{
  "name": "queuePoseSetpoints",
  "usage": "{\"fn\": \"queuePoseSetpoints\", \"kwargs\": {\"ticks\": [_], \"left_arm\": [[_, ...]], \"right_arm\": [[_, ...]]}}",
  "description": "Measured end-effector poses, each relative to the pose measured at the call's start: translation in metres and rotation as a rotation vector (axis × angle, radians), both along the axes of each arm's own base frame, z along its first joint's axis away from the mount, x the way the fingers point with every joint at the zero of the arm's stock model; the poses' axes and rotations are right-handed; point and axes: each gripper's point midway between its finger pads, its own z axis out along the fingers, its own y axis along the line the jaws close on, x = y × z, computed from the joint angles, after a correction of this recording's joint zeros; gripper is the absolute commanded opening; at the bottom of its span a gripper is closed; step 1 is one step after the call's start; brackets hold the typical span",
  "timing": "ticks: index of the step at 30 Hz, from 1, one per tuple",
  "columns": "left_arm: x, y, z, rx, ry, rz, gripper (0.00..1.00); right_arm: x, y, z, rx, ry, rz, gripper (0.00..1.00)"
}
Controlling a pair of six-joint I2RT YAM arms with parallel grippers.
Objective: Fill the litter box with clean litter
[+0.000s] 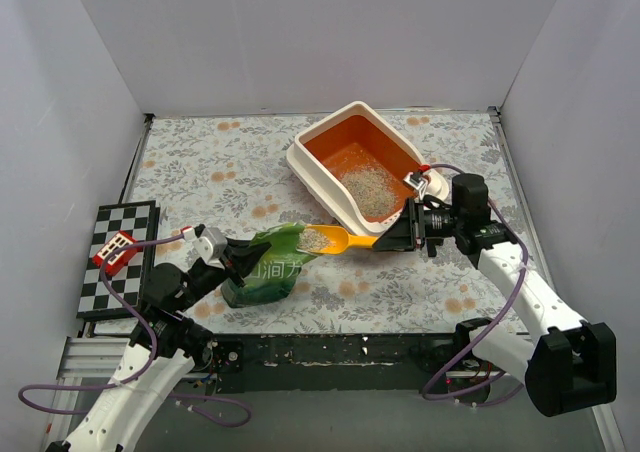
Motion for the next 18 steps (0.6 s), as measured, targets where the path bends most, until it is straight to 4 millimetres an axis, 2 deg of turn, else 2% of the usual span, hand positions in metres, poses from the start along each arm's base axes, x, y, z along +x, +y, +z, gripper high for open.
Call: {"fn": "queuePoseSetpoints", "kwargs": {"ticks": [9,18], "left_arm": [[0.003,0.003,0.001,-0.004,-0.001,0.025,0.00],[0.002,0.006,0.003,-0.012,-0.010,0.040,0.00]], "right_arm": [[-0.004,-0.006,0.016,0.013,-0.016,-0.045,0.01],[0.017,-0.012,0.019,0.012,0.032,-0.140,0.01]]}}
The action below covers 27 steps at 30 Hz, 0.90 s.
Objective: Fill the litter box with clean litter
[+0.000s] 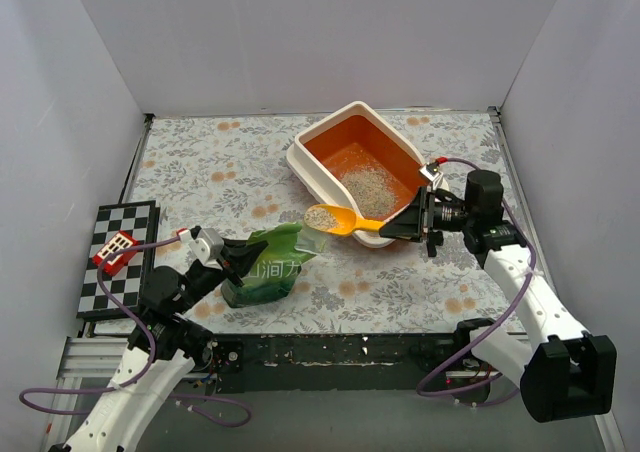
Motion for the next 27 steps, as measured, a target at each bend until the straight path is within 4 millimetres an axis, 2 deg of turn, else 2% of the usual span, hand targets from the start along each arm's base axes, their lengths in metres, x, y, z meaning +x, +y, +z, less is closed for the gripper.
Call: {"fn": "queuePoseSetpoints", "kwargs": {"ticks": [11,17,23,27], "left_arm": [[0.000,0.000,0.000,-0.001,-0.001,0.002,0.00],[0.000,0.000,0.000,-0.002,-0.002,0.002,0.00],[-0.001,0.001,0.000,-0.003,-0.004,0.002,0.00],[-0.001,0.001,0.000,-0.004,-0.006,0.002,0.00]], "right_arm": [[0.070,-0.025,0.019,0.048,0.023,-0.178,0.01],[0.111,-0.044,0.017,0.035,0.028,-0.293,0.01],[0.150,-0.062,0.014,-0.110,-0.025,-0.425,0.01],[0.166,-0.078,0.013,-0.263,-0.086,-0.498,0.01]]}}
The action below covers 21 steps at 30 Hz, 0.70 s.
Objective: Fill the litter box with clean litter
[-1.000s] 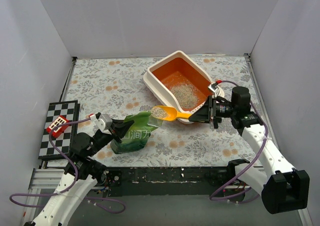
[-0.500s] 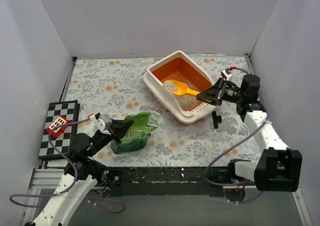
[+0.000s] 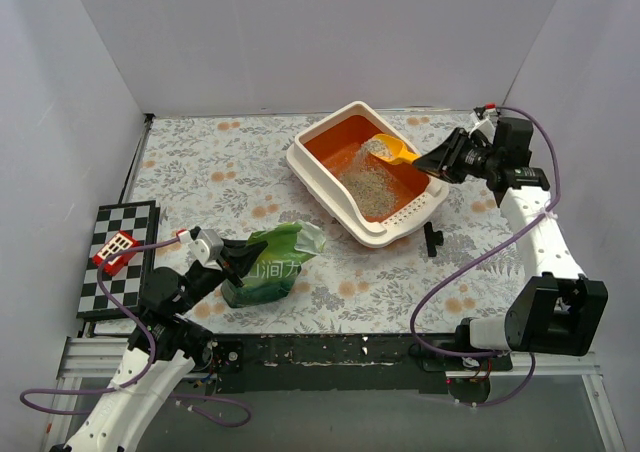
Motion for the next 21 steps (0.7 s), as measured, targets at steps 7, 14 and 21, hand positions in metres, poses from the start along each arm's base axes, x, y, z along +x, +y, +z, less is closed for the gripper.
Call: {"fn": "queuePoseSetpoints", "kwargs": {"ticks": [7,14,21], "left_arm": [[0.000,0.000,0.000,0.000,0.000,0.000,0.00],[0.000,0.000,0.000,0.000,0.000,0.000,0.00],[0.000,0.000,0.000,0.000,0.000,0.000,0.00]], "right_arm": [[0.000,-0.014,-0.019,-0.281,0.012,-0.033,0.01],[-0.015,0.020,-0.013,-0.576,-0.061,0.113,0.01],[-0.028,0.016,-0.004,-0.846,-0.123,0.121,0.01]]}}
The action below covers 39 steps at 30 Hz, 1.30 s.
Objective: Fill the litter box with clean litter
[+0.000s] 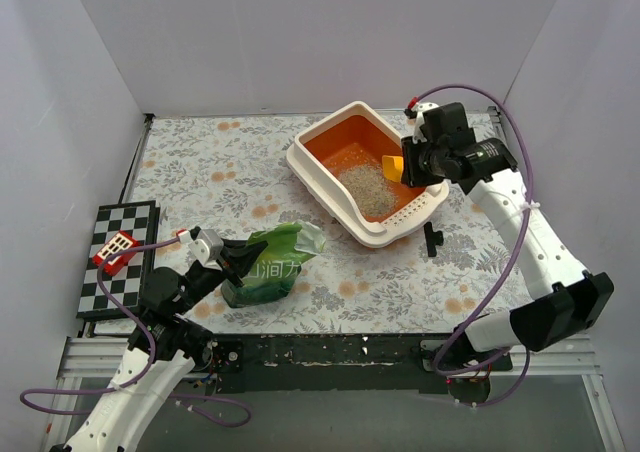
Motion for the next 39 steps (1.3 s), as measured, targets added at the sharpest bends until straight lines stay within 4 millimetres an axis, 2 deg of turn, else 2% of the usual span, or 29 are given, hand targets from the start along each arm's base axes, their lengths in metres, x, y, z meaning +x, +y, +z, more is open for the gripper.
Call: {"fn": "queuePoseSetpoints", "kwargs": {"ticks": [4,7,11,15,20,23,28,39], "left_arm": [[0.000,0.000,0.000,0.000,0.000,0.000,0.00],[0.000,0.000,0.000,0.001,0.001,0.000,0.00],[0.000,0.000,0.000,0.001,0.001,0.000,0.00],[0.000,0.000,0.000,0.001,0.002,0.000,0.00],[0.000,0.000,0.000,0.001,0.002,0.000,0.00],[0.000,0.000,-0.001,0.001,0.002,0.001,0.00],[0.001,0.001,0.000,0.000,0.002,0.007,0.00],[0.002,0.002,-0.002,0.005,0.002,0.016,0.00]], "right_arm": [[-0.016,-0.006,0.009,-0.070,-0.033,0.018,0.01],[-0.031,-0.007,0.033,-0.047,-0.072,0.050,0.01],[-0.055,0.005,0.073,0.066,-0.142,0.141,0.01],[-0.083,0.024,0.087,0.169,-0.127,0.269,0.01],[-0.118,0.057,0.077,0.244,-0.019,0.445,0.01],[-0.131,0.074,0.067,0.256,0.040,0.517,0.01],[-0.137,0.096,0.051,0.244,0.118,0.571,0.01],[-0.137,0.134,0.006,0.202,0.291,0.618,0.01]]}}
